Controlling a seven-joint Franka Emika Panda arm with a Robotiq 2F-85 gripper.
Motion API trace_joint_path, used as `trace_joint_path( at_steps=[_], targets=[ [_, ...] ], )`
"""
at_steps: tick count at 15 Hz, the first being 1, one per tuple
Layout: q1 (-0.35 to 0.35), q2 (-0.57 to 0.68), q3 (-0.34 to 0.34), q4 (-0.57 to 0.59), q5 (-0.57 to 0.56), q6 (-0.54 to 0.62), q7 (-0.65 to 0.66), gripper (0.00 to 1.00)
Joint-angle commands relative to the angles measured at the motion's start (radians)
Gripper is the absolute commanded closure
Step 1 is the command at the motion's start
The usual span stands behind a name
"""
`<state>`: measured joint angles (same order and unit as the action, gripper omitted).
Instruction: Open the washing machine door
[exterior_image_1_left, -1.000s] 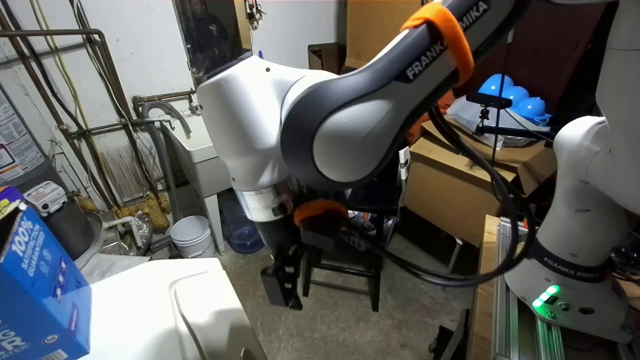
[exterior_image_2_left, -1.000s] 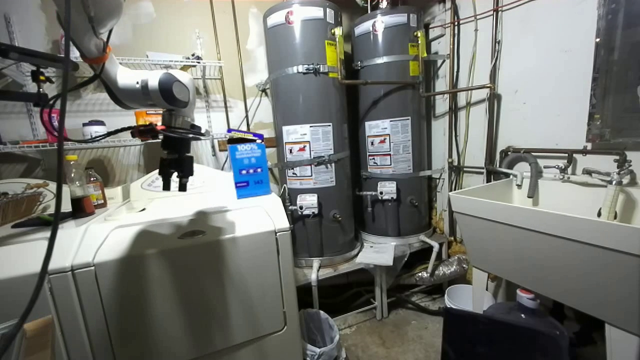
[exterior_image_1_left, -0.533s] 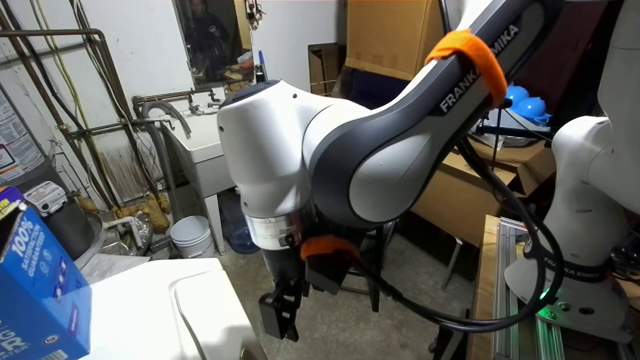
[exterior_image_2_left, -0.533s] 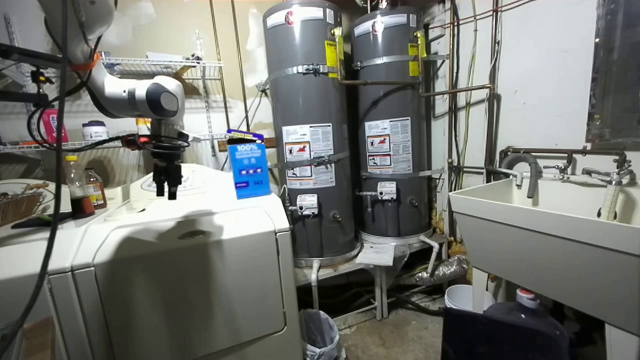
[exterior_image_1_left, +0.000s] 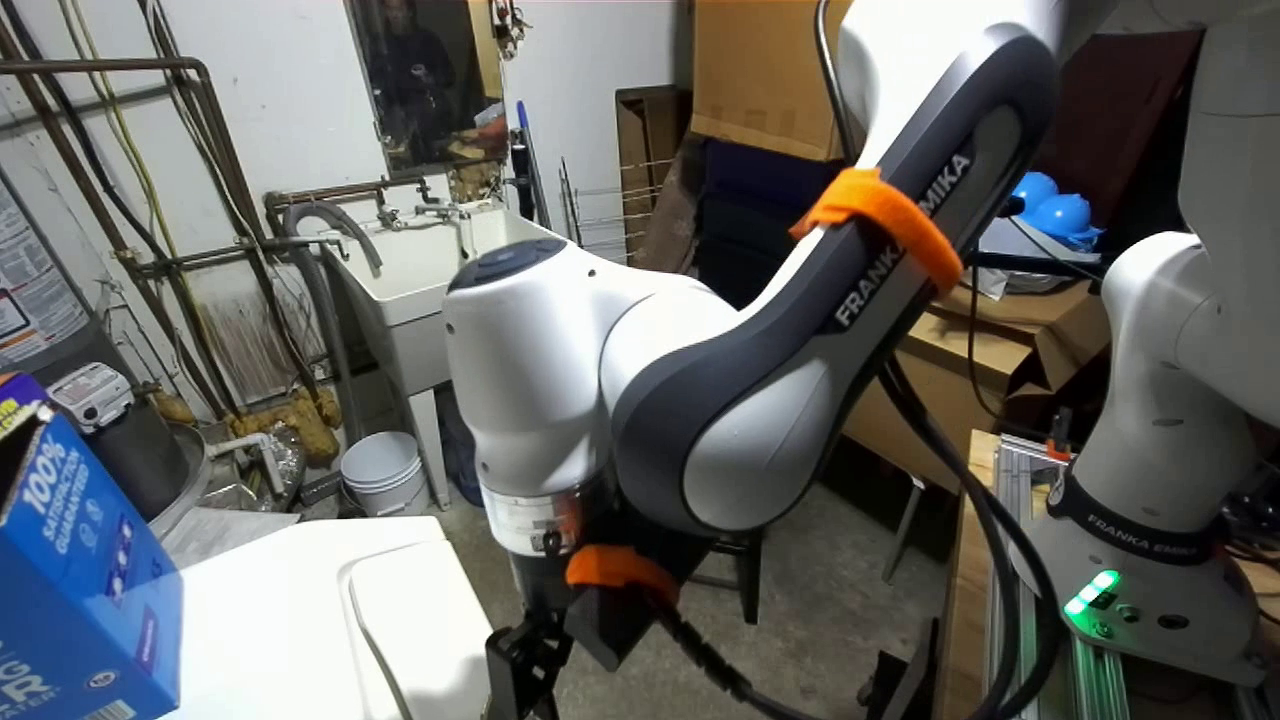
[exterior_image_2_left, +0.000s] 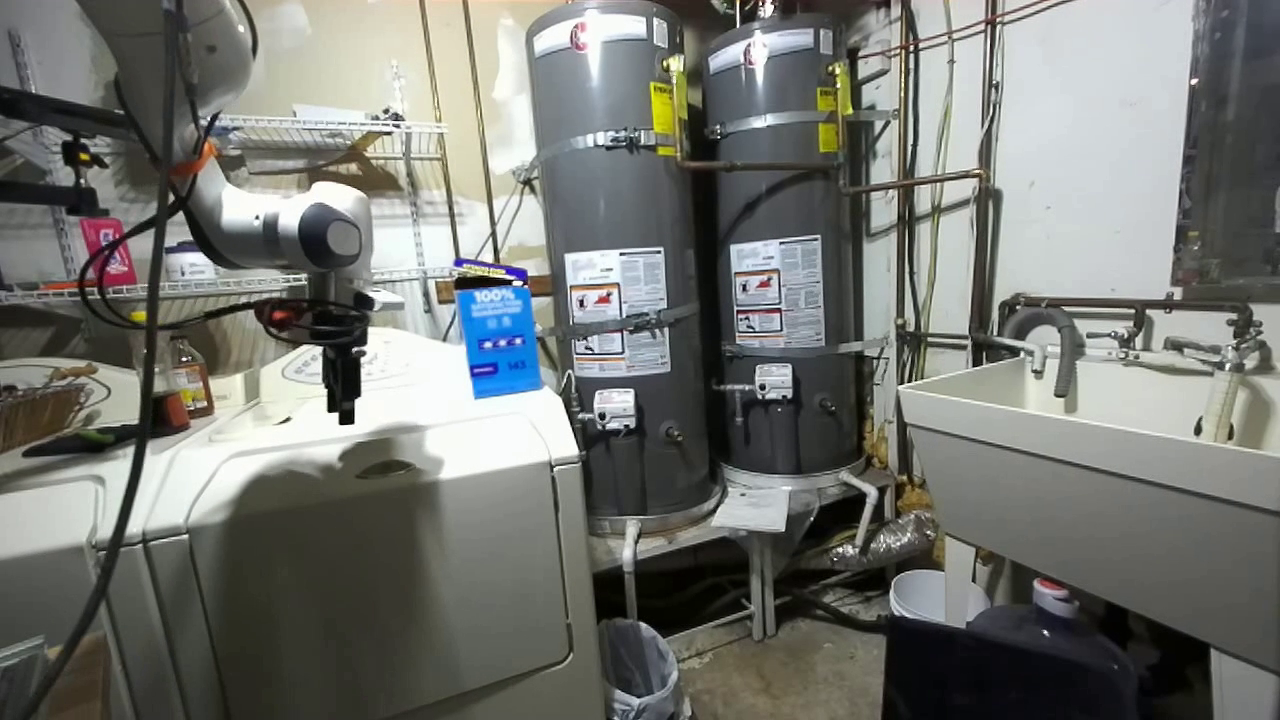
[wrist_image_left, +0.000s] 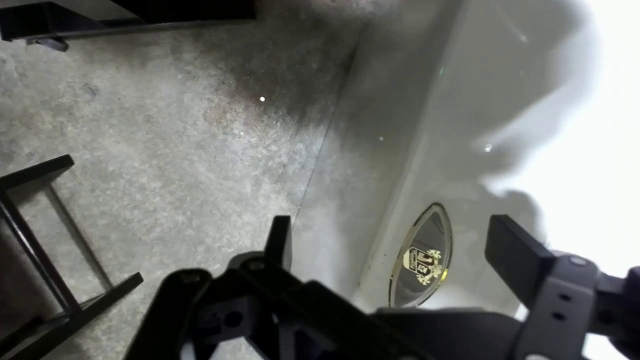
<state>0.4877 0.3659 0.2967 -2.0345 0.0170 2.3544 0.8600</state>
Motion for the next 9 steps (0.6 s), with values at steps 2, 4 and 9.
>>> trace_joint_path(
  at_steps=[2, 4, 9],
  targets=[
    [0.076, 0.08, -0.043, 0.04, -0.043, 0.149, 0.134, 0.0],
    [0.115, 0.088, -0.052, 0.039, -0.059, 0.184, 0.167, 0.0],
    [0.199, 0.099, -0.076, 0.059, -0.075, 0.223, 0.232, 0.0]
  ],
)
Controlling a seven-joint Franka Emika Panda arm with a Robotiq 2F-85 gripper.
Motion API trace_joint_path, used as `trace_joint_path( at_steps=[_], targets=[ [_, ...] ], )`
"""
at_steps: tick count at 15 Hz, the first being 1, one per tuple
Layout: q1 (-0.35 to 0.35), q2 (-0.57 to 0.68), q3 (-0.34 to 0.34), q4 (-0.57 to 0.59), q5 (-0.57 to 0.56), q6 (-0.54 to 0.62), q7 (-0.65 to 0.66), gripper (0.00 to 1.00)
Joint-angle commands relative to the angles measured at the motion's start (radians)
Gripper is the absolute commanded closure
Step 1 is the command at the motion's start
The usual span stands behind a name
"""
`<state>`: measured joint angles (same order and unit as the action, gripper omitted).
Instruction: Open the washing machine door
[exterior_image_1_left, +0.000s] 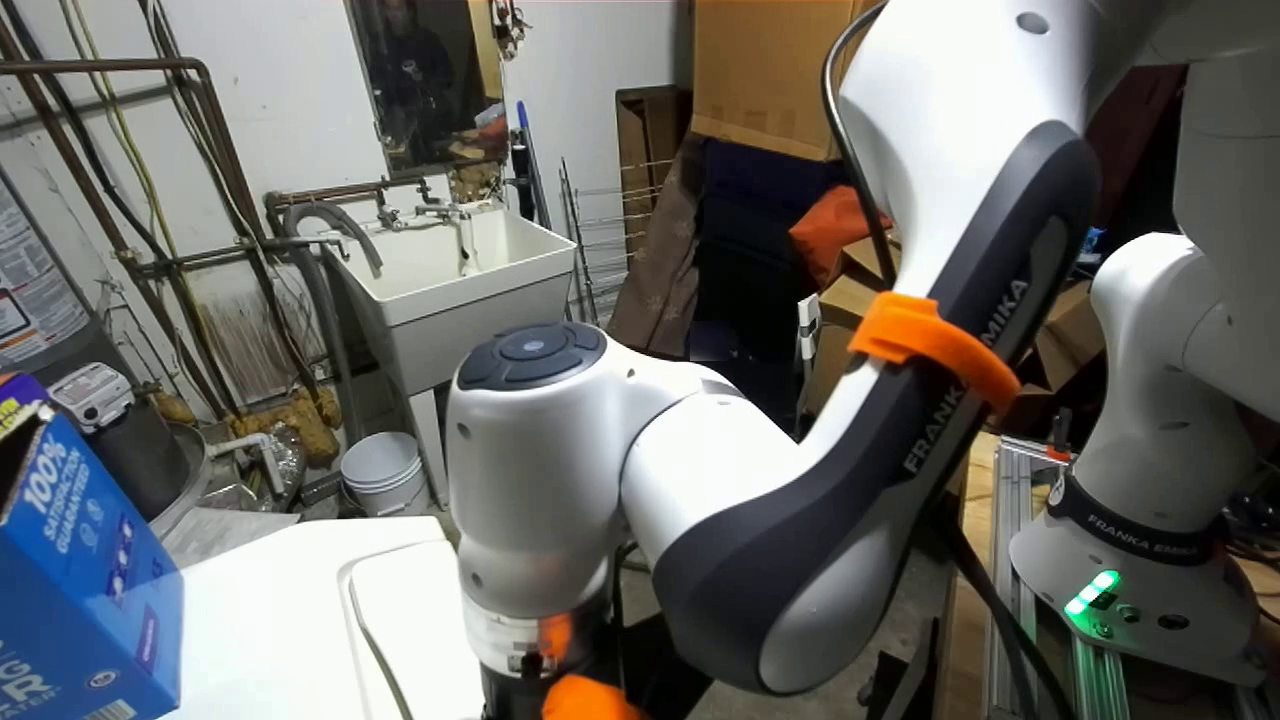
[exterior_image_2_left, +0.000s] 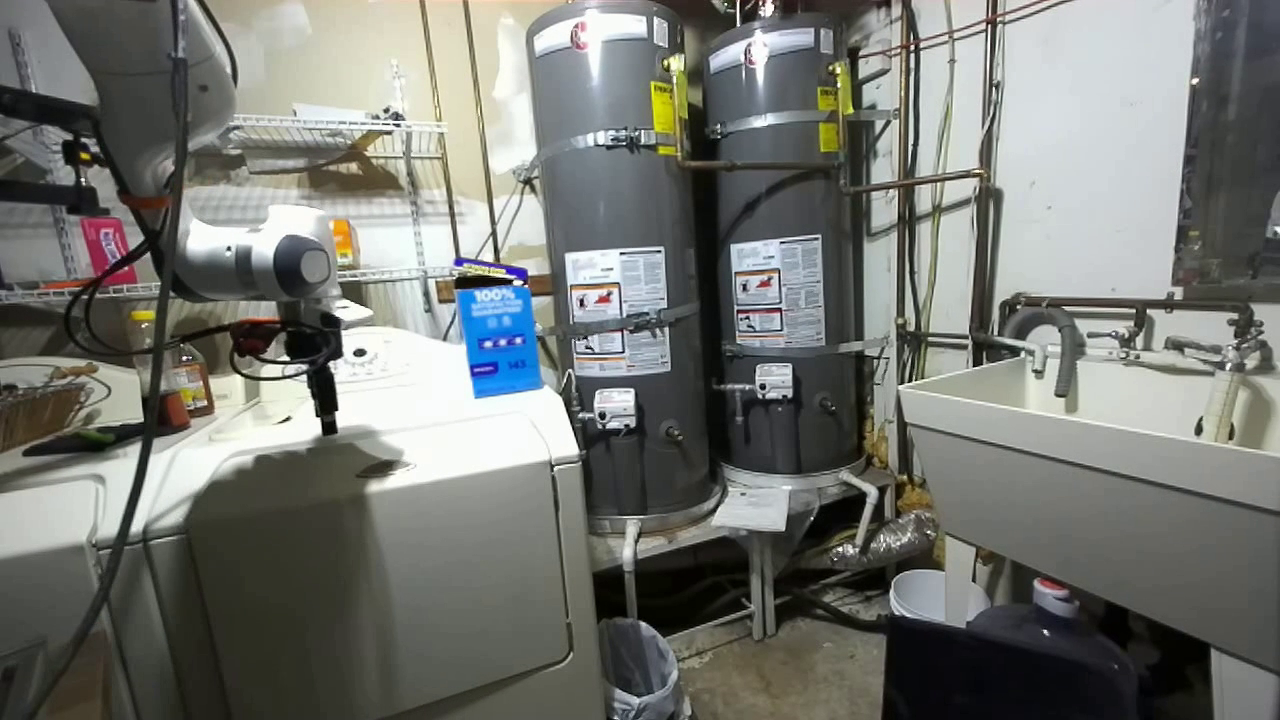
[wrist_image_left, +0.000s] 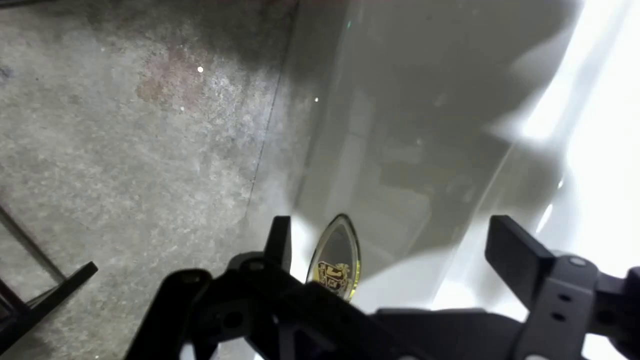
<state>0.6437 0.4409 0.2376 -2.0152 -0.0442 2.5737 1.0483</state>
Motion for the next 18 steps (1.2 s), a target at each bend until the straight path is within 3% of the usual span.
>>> trace_joint_path(
  at_steps=[1, 2, 10, 18],
  targets=[
    [0.02, 0.025, 0.021, 0.051, 0.028, -0.04, -0.034, 0.0],
    [0.03, 0.001, -0.005, 0.012, 0.012, -0.007, -0.003, 0.0],
    [0.047, 0.076, 0.038, 0.053, 0.068, 0.008, -0.018, 0.0],
    [0.143, 0.166, -0.028, 0.139, 0.045, 0.018, 0.035, 0.0]
  ],
)
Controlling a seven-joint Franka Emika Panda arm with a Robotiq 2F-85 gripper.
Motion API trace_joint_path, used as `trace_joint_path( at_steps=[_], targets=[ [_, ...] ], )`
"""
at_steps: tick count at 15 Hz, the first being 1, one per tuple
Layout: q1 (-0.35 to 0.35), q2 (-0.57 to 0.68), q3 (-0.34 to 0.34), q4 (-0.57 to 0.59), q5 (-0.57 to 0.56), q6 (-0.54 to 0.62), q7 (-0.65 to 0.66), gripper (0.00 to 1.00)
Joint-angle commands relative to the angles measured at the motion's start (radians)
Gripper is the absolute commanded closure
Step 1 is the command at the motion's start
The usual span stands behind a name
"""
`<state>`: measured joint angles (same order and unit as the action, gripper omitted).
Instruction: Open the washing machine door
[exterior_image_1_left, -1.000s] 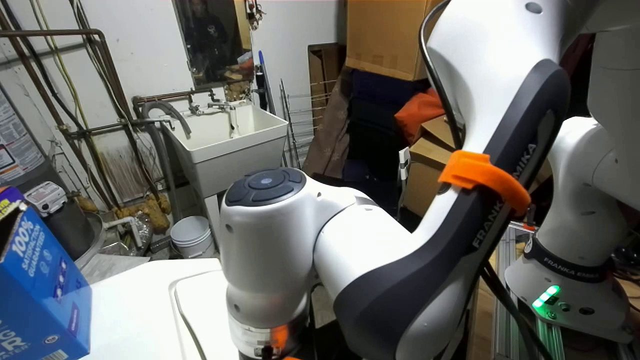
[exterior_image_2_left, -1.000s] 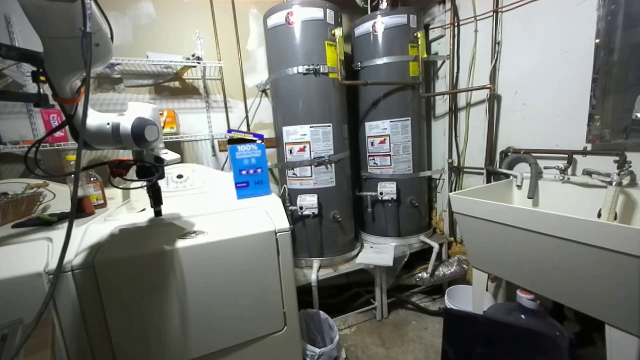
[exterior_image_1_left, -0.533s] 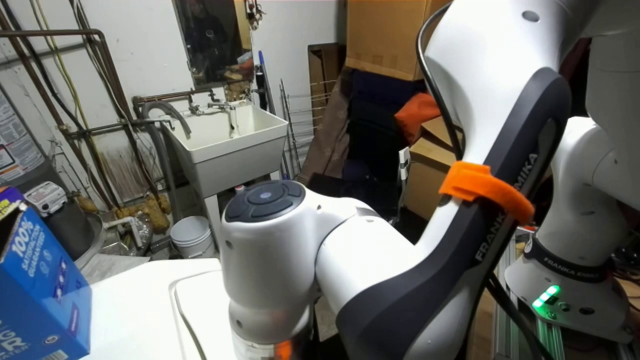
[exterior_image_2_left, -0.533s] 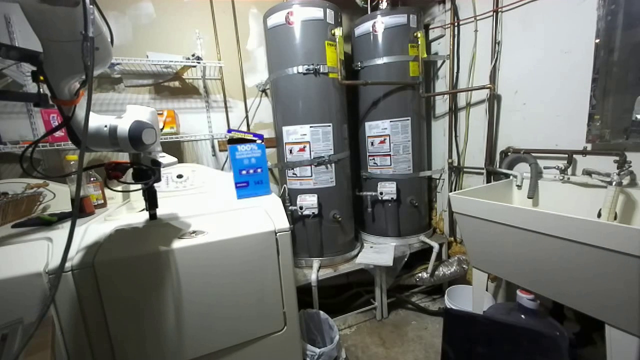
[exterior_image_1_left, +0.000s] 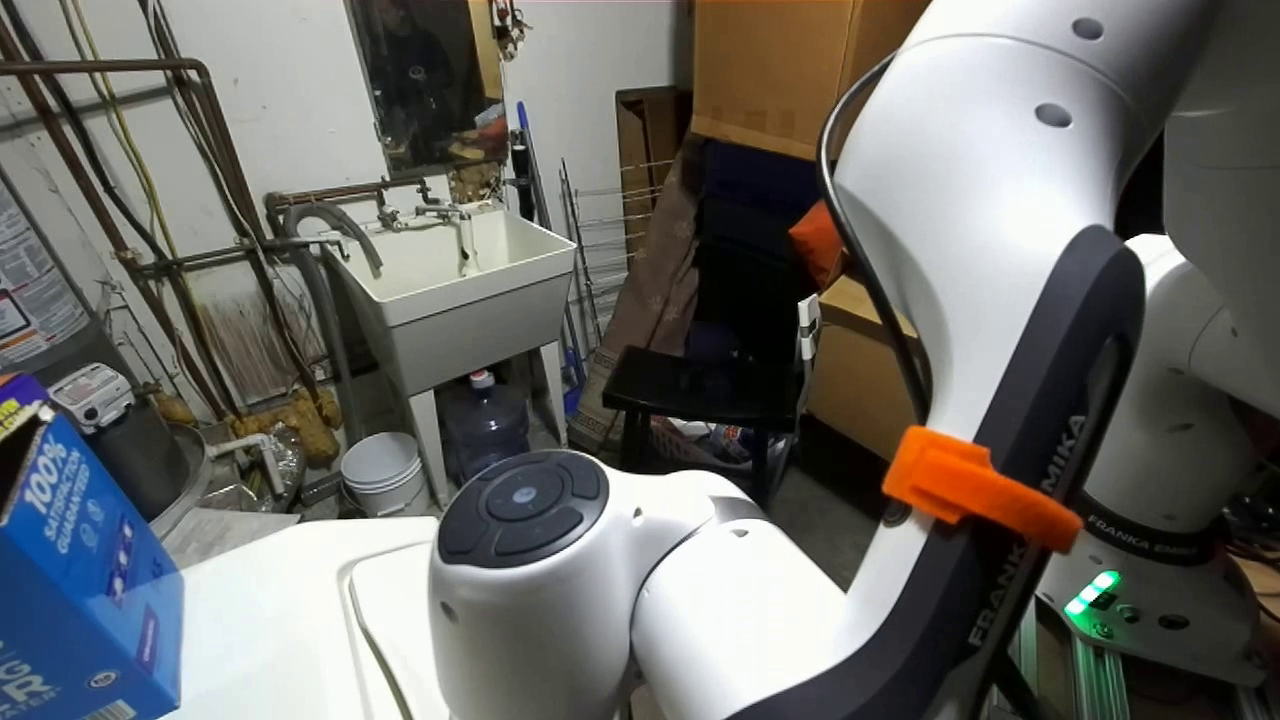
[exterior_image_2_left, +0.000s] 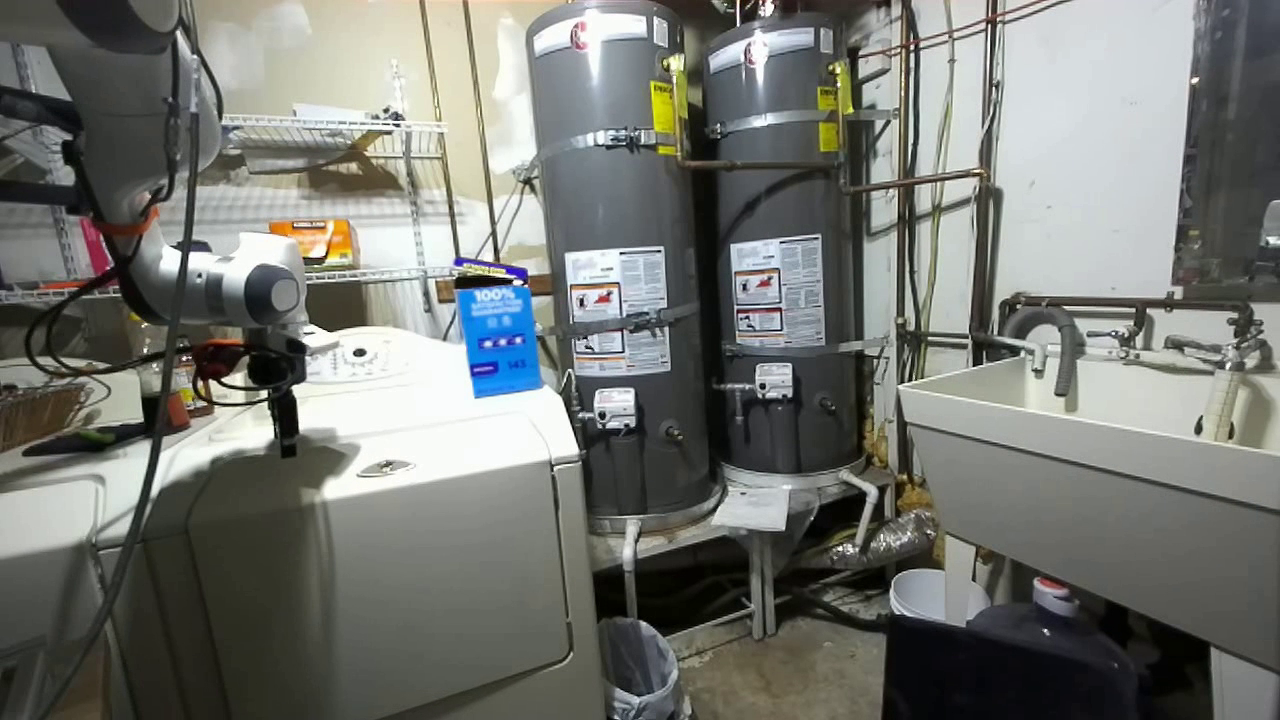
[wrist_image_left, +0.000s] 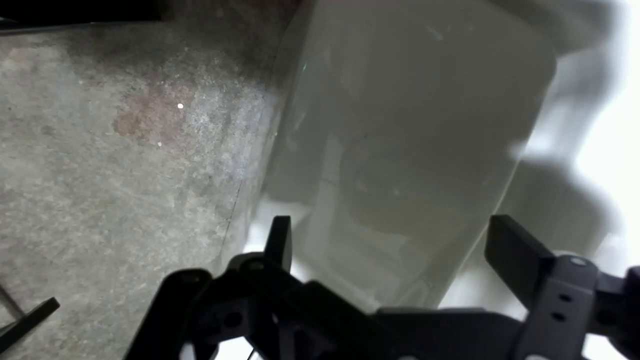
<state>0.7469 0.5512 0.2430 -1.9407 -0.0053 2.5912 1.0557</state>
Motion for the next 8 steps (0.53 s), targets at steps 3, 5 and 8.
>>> trace_joint_path(
  at_steps=[3, 5, 8],
  targets=[
    [0.061, 0.087, -0.05, 0.098, 0.011, 0.0, 0.033, 0.0],
    [0.076, 0.101, -0.063, 0.116, 0.008, -0.003, 0.037, 0.0],
    [0.096, 0.121, -0.077, 0.139, 0.007, -0.008, 0.039, 0.0]
  ],
)
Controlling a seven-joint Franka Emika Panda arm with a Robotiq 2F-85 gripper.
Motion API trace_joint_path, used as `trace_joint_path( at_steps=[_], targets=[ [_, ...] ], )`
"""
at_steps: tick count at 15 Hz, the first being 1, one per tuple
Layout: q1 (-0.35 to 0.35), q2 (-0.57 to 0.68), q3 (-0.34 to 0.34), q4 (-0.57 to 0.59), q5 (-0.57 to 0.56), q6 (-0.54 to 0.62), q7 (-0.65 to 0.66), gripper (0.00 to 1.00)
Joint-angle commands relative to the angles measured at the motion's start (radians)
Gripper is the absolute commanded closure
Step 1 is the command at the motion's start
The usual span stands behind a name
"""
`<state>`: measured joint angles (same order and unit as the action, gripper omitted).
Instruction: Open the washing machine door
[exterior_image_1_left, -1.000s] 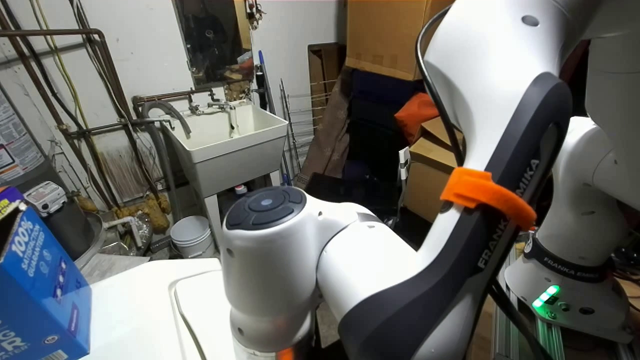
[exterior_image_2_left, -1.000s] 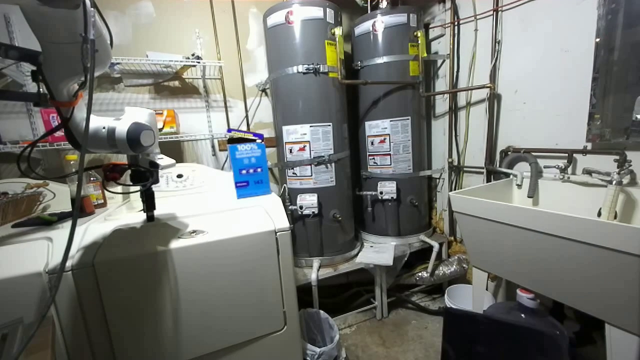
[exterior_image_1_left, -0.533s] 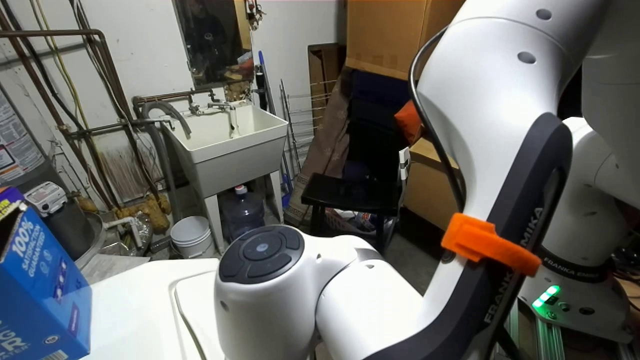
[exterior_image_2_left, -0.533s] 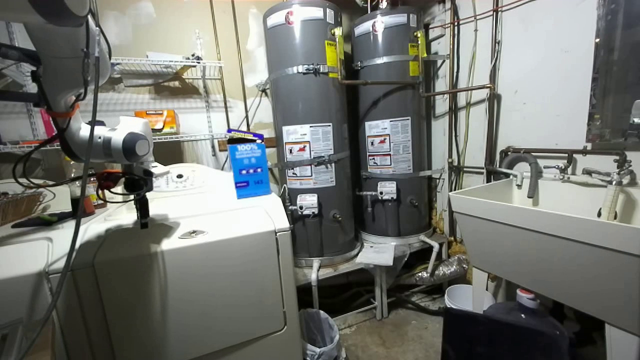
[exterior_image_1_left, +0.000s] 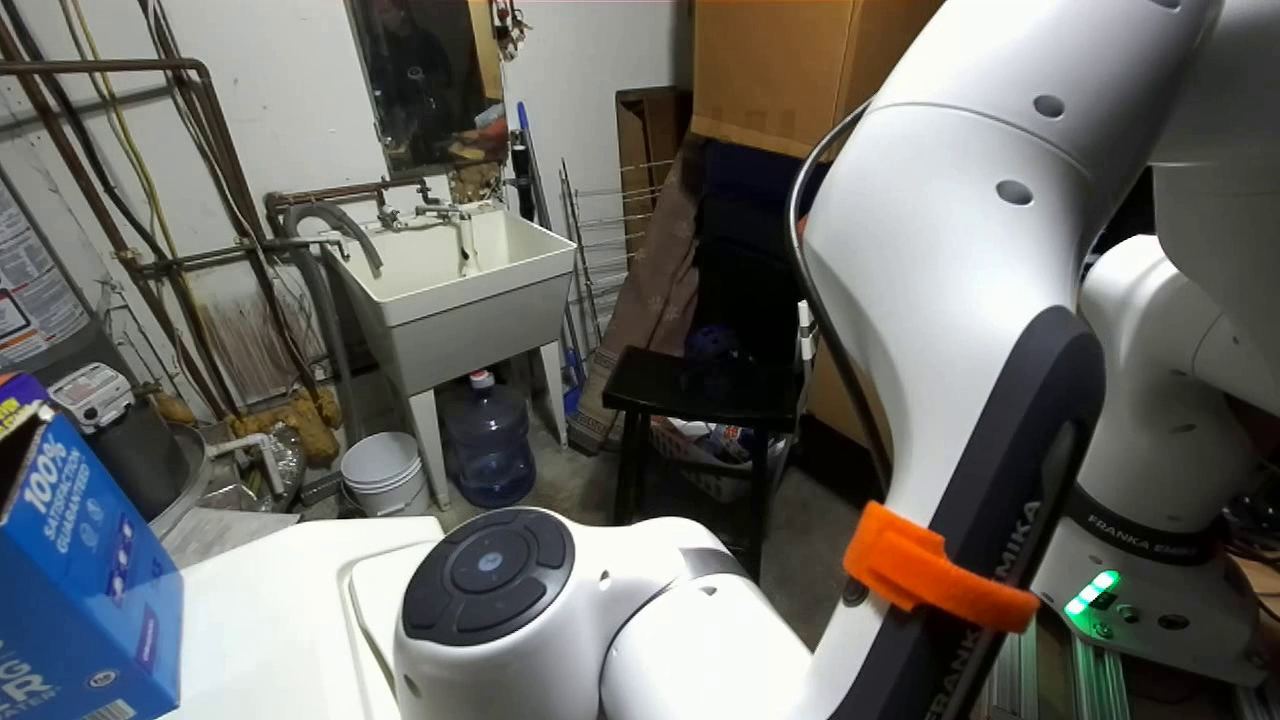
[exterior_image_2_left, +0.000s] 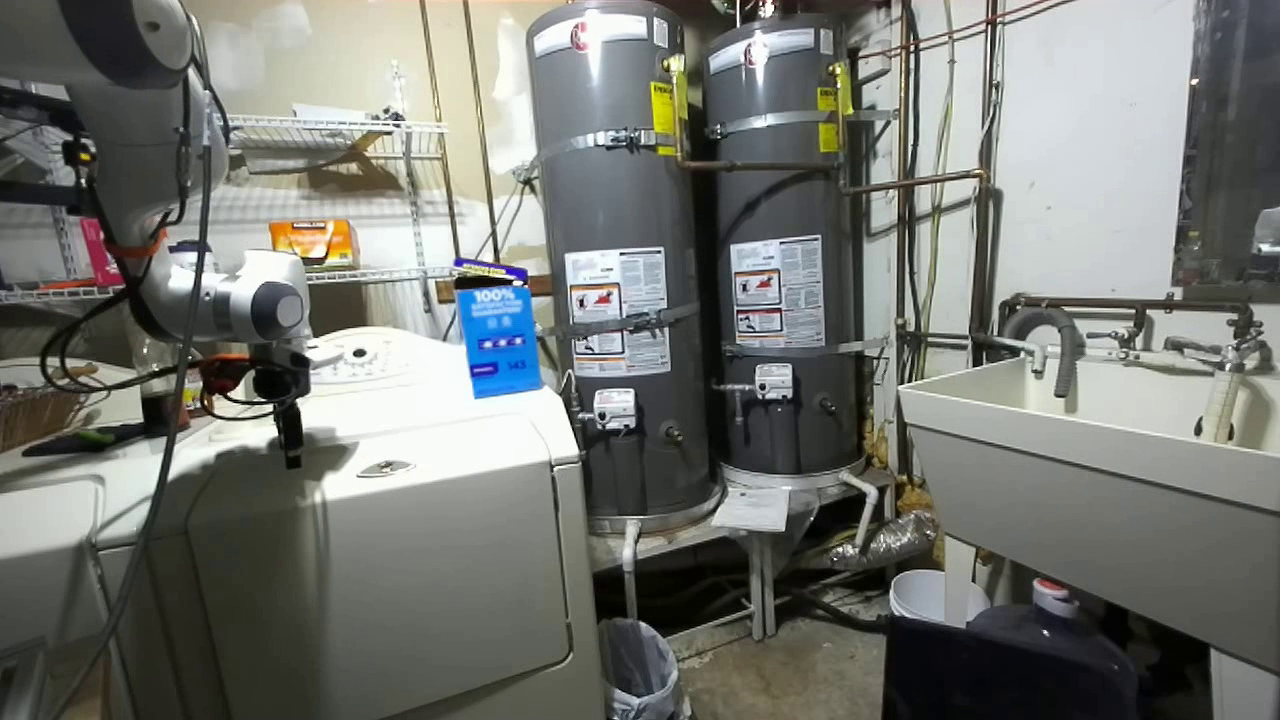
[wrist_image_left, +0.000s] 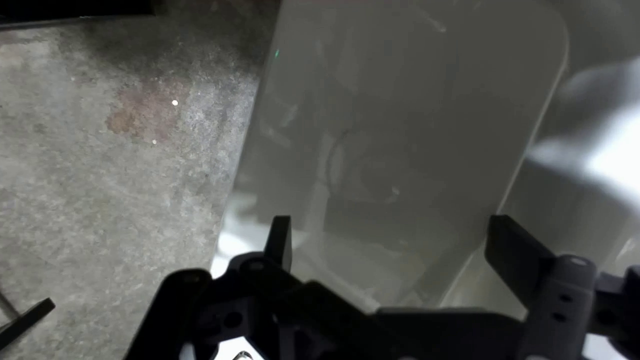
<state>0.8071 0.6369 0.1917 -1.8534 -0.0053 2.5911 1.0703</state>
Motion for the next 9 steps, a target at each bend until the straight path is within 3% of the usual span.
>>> trace_joint_path(
  at_steps=[1, 9],
  targets=[
    [0.039, 0.038, -0.028, 0.056, 0.007, -0.018, 0.022, 0.0],
    [0.04, 0.02, -0.046, 0.047, 0.002, -0.185, 0.012, 0.0]
  ],
)
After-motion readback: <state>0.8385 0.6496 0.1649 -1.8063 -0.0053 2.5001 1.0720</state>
